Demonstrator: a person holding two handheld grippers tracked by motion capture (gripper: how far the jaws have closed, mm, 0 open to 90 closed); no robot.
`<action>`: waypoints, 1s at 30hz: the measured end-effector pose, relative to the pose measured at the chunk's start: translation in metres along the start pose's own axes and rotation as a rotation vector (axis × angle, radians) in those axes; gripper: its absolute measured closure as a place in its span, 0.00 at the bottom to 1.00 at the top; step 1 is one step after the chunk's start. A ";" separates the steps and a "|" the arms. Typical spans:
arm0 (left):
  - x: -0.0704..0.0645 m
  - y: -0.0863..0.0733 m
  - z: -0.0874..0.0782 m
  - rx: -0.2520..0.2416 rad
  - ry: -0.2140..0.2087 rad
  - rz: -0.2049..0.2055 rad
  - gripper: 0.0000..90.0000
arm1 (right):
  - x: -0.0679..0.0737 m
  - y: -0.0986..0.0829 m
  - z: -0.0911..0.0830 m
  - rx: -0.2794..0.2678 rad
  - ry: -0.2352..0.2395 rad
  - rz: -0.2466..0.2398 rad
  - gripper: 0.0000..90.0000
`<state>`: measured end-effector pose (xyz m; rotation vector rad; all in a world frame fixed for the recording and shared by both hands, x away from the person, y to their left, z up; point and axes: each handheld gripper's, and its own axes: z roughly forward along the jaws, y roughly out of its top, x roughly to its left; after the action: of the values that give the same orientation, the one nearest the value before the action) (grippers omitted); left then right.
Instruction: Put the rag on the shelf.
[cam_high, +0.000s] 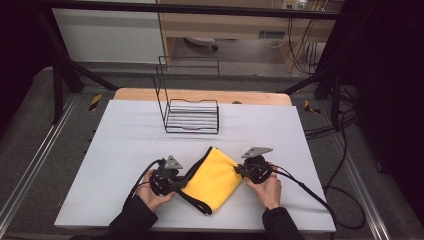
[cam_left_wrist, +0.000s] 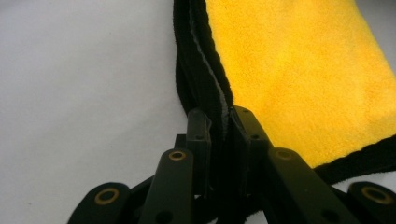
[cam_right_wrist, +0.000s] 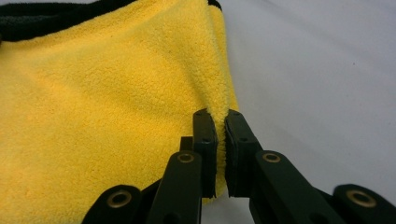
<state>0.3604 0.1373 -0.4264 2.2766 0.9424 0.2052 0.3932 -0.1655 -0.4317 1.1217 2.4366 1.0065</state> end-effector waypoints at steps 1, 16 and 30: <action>0.000 -0.001 0.002 -0.007 0.004 0.002 0.87 | 0.000 0.002 -0.001 0.006 0.009 0.000 0.95; 0.026 0.035 0.017 -0.050 0.004 0.037 0.50 | -0.006 -0.014 -0.019 0.068 -0.025 0.080 0.81; 0.023 0.035 0.043 0.037 -0.119 0.066 0.61 | -0.007 -0.037 -0.018 0.002 -0.018 0.175 0.73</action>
<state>0.4128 0.1128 -0.4398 2.3282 0.8166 0.0797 0.3679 -0.1959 -0.4449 1.3587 2.3586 1.0390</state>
